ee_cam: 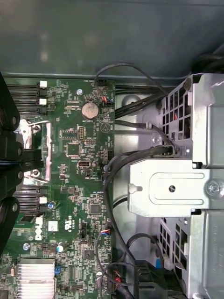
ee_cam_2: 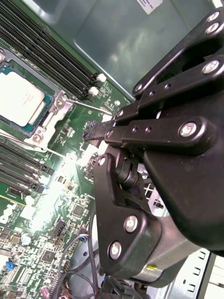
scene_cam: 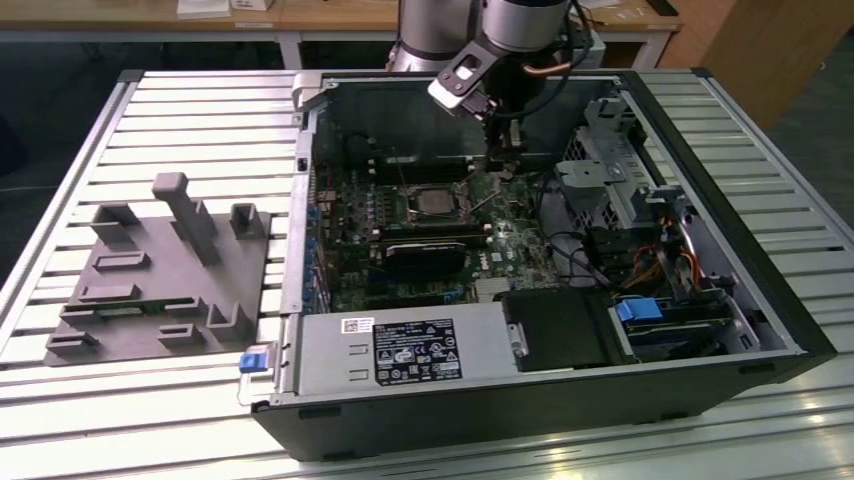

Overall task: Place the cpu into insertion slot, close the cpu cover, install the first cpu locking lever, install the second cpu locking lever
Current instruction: 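Close the cpu cover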

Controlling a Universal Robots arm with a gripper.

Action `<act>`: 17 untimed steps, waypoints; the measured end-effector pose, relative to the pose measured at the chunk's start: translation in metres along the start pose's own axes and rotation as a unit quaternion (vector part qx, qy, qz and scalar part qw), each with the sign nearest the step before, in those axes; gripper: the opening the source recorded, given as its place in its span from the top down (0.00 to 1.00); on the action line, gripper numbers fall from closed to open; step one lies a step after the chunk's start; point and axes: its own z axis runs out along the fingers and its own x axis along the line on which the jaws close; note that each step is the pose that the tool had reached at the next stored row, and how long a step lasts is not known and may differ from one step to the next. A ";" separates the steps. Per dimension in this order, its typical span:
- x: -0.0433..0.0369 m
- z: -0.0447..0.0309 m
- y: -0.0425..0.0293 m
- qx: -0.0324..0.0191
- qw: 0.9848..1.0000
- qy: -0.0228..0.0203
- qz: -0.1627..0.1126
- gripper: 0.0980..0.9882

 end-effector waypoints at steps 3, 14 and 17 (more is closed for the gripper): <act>0.0009 0.0004 0.0018 0.000 1.000 0.000 0.000 0.99; 0.0043 0.0046 0.0154 0.000 1.000 -0.001 0.000 0.99; 0.0061 0.0066 0.0190 0.000 1.000 -0.001 0.000 0.99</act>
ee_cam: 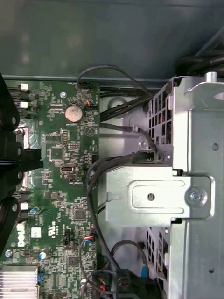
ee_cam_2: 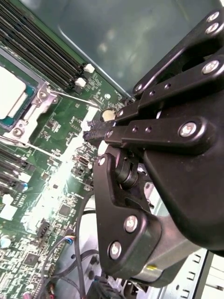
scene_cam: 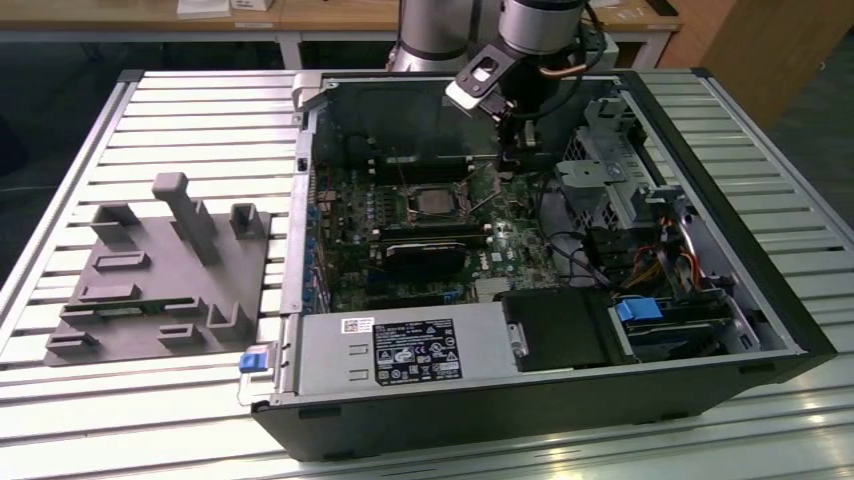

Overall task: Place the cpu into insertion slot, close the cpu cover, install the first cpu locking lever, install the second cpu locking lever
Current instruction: 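Close the cpu cover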

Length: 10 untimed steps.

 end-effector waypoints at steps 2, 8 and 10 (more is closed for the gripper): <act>0.0013 0.0015 0.0017 0.000 1.000 0.000 0.000 0.99; 0.0045 0.0047 0.0060 0.001 1.000 -0.003 0.000 0.99; 0.0051 0.0055 0.0083 0.001 1.000 -0.003 0.000 0.99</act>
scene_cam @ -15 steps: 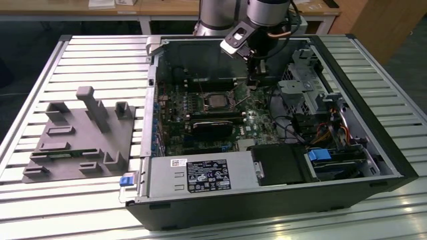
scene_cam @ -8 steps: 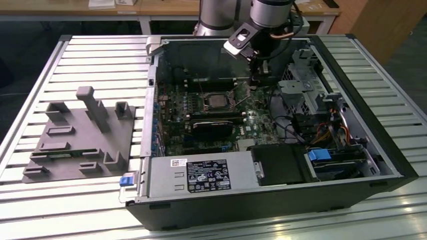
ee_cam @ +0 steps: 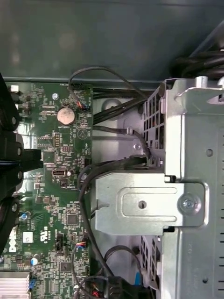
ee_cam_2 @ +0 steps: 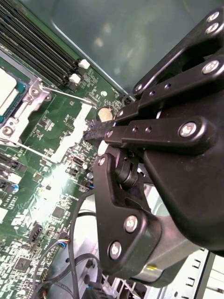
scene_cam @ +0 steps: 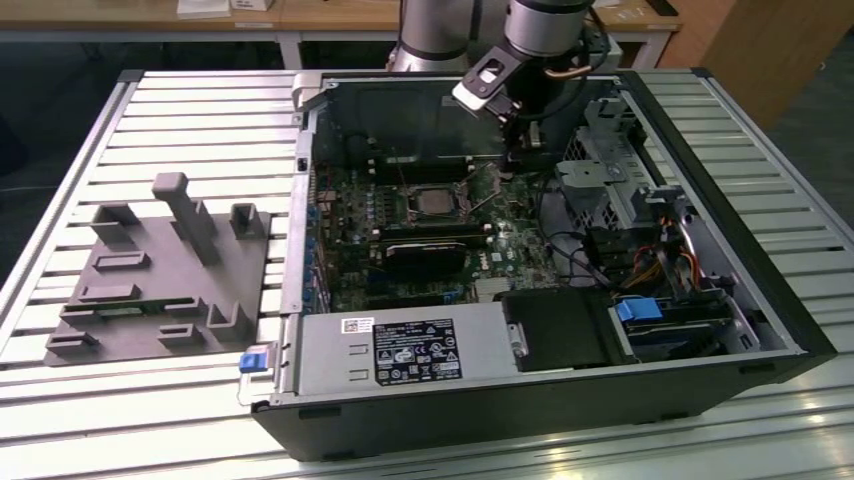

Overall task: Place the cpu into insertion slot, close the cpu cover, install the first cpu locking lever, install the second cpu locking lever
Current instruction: 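Close the cpu cover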

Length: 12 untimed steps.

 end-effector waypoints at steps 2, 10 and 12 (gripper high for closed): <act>0.0004 0.0010 0.0018 0.000 1.000 0.000 0.000 0.99; 0.0011 0.0102 0.0031 0.000 1.000 0.000 0.000 0.99; 0.0011 0.0105 -0.0002 0.000 1.000 0.000 0.000 0.99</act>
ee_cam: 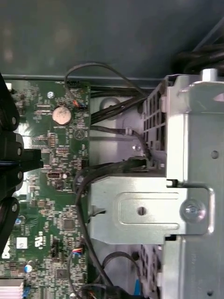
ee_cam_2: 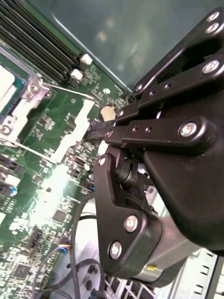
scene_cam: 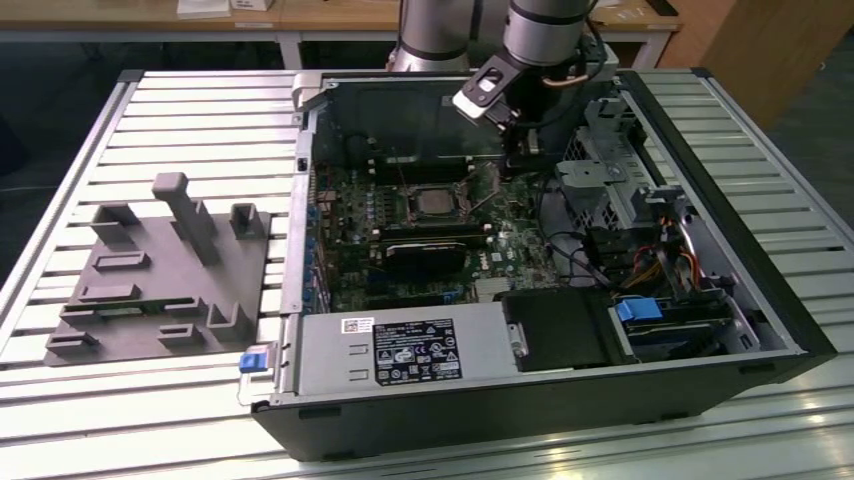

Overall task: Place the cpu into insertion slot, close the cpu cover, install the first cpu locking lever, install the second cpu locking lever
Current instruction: 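Close the cpu cover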

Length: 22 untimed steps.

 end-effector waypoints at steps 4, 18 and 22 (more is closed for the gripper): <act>-0.0001 0.0003 -0.0097 0.000 1.000 0.000 0.000 0.99; -0.0002 0.0013 -0.0408 0.000 1.000 0.000 0.000 0.99; -0.0002 0.0020 -0.0482 0.000 1.000 0.000 0.000 0.99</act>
